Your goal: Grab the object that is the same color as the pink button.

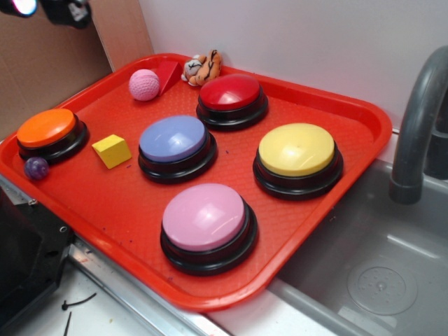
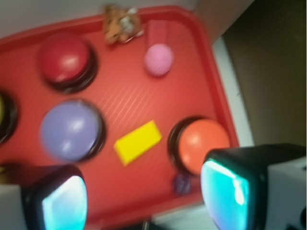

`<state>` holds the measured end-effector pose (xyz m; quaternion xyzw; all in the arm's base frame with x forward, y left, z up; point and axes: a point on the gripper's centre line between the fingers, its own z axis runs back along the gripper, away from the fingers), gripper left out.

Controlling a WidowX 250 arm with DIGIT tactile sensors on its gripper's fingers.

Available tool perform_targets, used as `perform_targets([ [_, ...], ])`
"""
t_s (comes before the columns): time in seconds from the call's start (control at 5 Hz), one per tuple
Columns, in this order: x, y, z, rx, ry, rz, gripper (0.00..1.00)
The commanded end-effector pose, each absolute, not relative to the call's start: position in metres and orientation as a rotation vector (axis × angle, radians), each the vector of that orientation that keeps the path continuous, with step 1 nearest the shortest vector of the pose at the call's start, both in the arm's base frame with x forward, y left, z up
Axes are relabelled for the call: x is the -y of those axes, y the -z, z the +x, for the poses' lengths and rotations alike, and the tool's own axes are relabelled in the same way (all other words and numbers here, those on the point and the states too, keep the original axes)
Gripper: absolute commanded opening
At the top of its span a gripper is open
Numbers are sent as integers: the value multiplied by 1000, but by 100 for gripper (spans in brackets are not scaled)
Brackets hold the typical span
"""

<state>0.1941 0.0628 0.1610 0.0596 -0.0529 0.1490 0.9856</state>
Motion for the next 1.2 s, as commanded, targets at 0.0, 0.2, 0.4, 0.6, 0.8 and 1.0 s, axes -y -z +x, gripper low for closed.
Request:
perform_targets([
  [0.0,-101,-124,236,258,-507,129,100],
  [0.2,-111,-97,255,274,-536,129,100],
  [0.4,-122,-73,274,297,-577,131,100],
  [0.6,-132,-48,283,288,-574,127,100],
  [0.8,-138,-36,285,276,-592,134,93],
  [1.0,-138,-36,283,264,-562,134,0],
])
